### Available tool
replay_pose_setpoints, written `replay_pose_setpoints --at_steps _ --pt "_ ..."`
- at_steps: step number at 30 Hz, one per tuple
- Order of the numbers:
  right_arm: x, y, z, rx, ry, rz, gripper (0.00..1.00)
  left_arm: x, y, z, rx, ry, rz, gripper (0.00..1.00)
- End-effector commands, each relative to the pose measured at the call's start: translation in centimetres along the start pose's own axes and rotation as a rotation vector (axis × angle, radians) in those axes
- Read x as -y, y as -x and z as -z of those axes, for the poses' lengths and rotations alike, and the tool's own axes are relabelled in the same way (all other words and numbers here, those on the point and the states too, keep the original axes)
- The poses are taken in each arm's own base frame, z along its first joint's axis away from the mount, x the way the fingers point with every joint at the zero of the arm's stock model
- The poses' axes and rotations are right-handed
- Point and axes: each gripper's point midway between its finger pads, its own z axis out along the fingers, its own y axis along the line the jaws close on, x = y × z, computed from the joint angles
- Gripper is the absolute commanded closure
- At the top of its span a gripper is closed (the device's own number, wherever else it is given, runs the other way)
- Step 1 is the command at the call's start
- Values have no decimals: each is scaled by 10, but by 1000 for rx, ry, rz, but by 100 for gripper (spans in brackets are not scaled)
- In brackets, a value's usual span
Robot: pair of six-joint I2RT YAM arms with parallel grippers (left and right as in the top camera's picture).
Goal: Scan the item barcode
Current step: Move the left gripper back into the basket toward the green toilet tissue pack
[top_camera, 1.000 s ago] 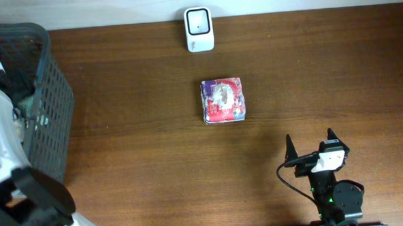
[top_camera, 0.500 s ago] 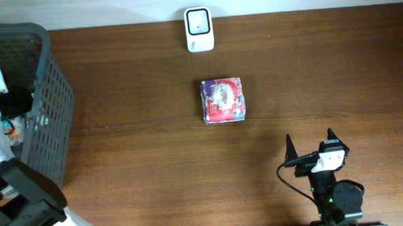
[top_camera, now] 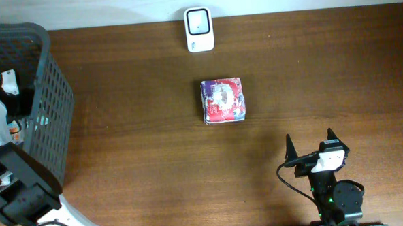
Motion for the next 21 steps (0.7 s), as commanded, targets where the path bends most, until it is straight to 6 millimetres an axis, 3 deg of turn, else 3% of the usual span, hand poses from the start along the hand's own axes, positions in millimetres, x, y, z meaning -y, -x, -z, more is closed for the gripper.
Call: replay_pose_setpoints --at_steps 1,12,17,19,21 --pt "3 -3 0 -5 -13 3 1 2 -9 -20 -44 -25 -14 35" --pt "3 -3 0 -5 -13 3 1 -10 -25 -21 -109 17 1 44" --pt "3 -3 0 -5 -13 3 1 -19 -42 -44 -177 40 11 46" --pt "3 -3 0 -5 -13 3 1 -20 -48 -53 -199 36 20 57" --pt "3 -3 0 -5 -13 3 1 -22 -47 -52 -194 37 27 76"
